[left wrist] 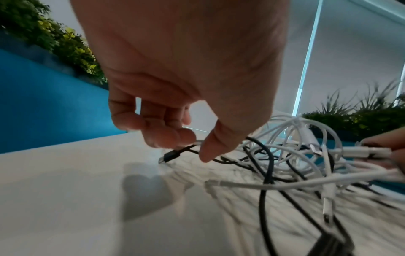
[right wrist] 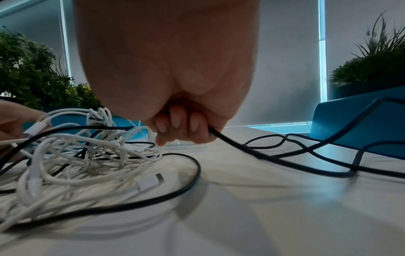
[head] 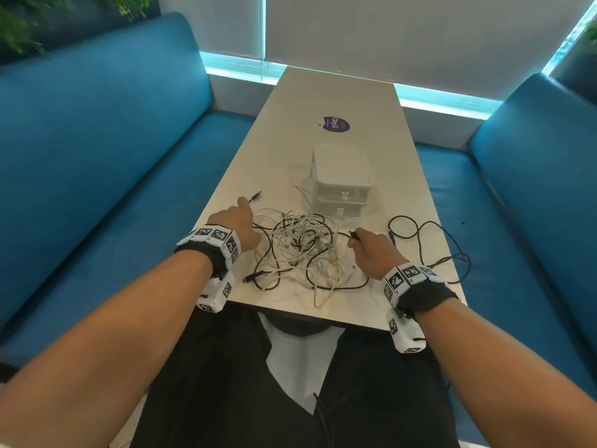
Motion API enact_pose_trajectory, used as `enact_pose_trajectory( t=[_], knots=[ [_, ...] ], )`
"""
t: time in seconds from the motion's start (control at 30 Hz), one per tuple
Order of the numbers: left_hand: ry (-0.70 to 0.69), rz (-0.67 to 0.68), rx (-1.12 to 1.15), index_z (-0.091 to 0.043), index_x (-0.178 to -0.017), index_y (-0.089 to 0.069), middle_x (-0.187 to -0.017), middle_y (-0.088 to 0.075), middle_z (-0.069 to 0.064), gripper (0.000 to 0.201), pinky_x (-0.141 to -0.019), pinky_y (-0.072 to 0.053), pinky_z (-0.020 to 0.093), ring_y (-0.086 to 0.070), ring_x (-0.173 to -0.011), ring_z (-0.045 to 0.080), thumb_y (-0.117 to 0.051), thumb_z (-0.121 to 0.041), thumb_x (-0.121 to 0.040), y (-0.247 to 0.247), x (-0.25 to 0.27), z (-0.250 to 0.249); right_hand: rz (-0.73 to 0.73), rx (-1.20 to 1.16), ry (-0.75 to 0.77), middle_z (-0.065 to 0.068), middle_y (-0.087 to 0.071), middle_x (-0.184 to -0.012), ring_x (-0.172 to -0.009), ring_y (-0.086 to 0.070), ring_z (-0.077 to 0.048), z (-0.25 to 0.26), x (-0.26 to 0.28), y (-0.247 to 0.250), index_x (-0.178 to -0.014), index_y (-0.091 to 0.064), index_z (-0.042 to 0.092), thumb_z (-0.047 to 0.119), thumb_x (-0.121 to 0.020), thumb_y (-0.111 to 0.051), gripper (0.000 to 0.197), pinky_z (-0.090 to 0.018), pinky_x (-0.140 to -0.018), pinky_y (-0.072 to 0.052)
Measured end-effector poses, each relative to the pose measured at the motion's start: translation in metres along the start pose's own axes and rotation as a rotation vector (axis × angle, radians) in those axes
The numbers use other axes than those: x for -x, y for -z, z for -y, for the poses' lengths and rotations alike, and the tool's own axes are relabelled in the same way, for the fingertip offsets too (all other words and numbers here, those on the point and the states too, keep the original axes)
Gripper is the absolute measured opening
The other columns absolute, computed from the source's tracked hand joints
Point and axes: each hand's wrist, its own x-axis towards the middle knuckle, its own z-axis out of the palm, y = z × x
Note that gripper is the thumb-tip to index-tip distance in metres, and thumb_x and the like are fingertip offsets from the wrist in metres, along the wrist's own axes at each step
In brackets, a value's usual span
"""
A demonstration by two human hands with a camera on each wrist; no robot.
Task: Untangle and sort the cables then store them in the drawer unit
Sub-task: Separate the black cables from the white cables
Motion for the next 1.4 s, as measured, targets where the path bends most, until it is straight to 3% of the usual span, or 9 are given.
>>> enact_pose_trajectory(
  t=[0.13,0.23,0.33,0.53,0.7,0.87,1.07,1.27,1.4],
  knots=[
    [-0.15,0.168,0.105,-0.009,-0.095,-0.067,-0.093,-0.072,0.009,0.031,-0.068,-0.05,0.033,-0.063,-0.078,0.024,-0.066,-0.038,-0.083,0.007,0.005,0.0,-0.008,0.001,0.011,-0.017,-0.068,-0.098,-0.087,-0.063,-0.035,0.003,0.002,-0.003,-0.11,-0.057,0.012,0.025,-0.102,-0.036,0.025,-0.044,-0.08,-0.053],
    [-0.236,0.366,0.138,-0.02,-0.069,-0.072,-0.071,-0.074,-0.006,0.022,-0.074,-0.058,0.032,-0.067,-0.066,0.013,-0.077,-0.041,-0.073,0.0,0.014,-0.002,-0.009,-0.006,0.009,-0.018,-0.067,-0.098,-0.087,-0.063,-0.036,0.007,0.004,-0.005,-0.111,-0.057,0.011,0.024,-0.102,-0.037,0.026,-0.046,-0.08,-0.053],
    [-0.308,0.321,-0.008,-0.028,-0.066,-0.069,-0.076,-0.069,-0.01,0.015,-0.076,-0.06,0.037,-0.065,-0.076,0.014,-0.082,-0.035,-0.061,-0.011,0.018,-0.008,-0.012,-0.007,0.017,-0.019,-0.066,-0.1,-0.089,-0.062,-0.037,0.012,0.006,-0.006,-0.111,-0.058,0.011,0.025,-0.102,-0.037,0.026,-0.046,-0.081,-0.052],
    [-0.393,0.216,-0.091,-0.02,-0.081,-0.069,-0.082,-0.069,-0.001,0.004,-0.075,-0.057,0.033,-0.065,-0.081,0.022,-0.067,-0.023,-0.083,0.005,0.024,-0.027,-0.032,-0.033,0.07,-0.02,-0.068,-0.1,-0.094,-0.061,-0.039,0.02,0.009,-0.004,-0.111,-0.058,0.006,0.023,-0.103,-0.038,0.028,-0.044,-0.08,-0.049],
    [-0.468,-0.008,0.226,-0.022,-0.075,-0.066,-0.078,-0.067,-0.004,0.008,-0.069,-0.047,0.025,-0.064,-0.078,0.018,-0.066,-0.029,-0.079,0.044,0.026,-0.05,-0.08,-0.125,0.169,-0.012,-0.069,-0.094,-0.086,-0.062,-0.032,0.029,0.013,0.004,-0.108,-0.059,0.012,0.028,-0.104,-0.042,0.024,-0.036,-0.072,-0.045],
    [-0.598,-0.022,0.566,-0.017,-0.078,-0.071,-0.074,-0.071,-0.002,0.009,-0.062,-0.051,0.023,-0.062,-0.064,0.008,-0.07,-0.025,-0.076,0.046,0.035,-0.095,-0.046,-0.175,0.224,-0.002,-0.068,-0.094,-0.087,-0.062,-0.023,0.038,0.019,0.013,-0.11,-0.064,0.018,0.03,-0.103,-0.045,0.023,-0.031,-0.07,-0.041],
    [-0.483,0.015,0.785,-0.017,-0.083,-0.063,-0.067,-0.071,0.005,0.007,-0.059,-0.055,0.03,-0.066,-0.056,0.013,-0.068,-0.013,-0.081,-0.011,0.026,-0.125,-0.063,-0.188,-0.06,-0.016,-0.067,-0.115,-0.107,-0.061,-0.036,0.016,0.004,0.009,-0.115,-0.064,0.01,0.023,-0.098,-0.042,0.031,-0.033,-0.081,-0.044],
    [-0.393,0.061,1.058,-0.014,-0.084,-0.054,-0.066,-0.069,0.011,0.021,-0.061,-0.054,0.039,-0.065,-0.056,0.024,-0.071,-0.002,-0.079,-0.023,0.014,-0.13,-0.076,-0.548,-0.197,-0.003,-0.062,-0.077,-0.07,-0.052,-0.022,0.009,-0.003,0.016,-0.076,-0.066,0.02,0.032,-0.09,-0.045,0.028,-0.034,-0.066,-0.039],
    [-0.421,0.087,1.098,-0.012,-0.082,-0.047,-0.069,-0.068,0.018,0.026,-0.056,-0.051,0.036,-0.068,-0.058,0.029,-0.072,-0.005,-0.079,-0.023,0.018,-0.137,-0.035,-0.789,-0.163,0.005,-0.056,-0.055,-0.053,-0.042,-0.013,0.015,0.003,0.015,-0.075,-0.064,0.011,0.029,-0.098,-0.047,0.033,-0.027,-0.053,-0.03]
  ],
)
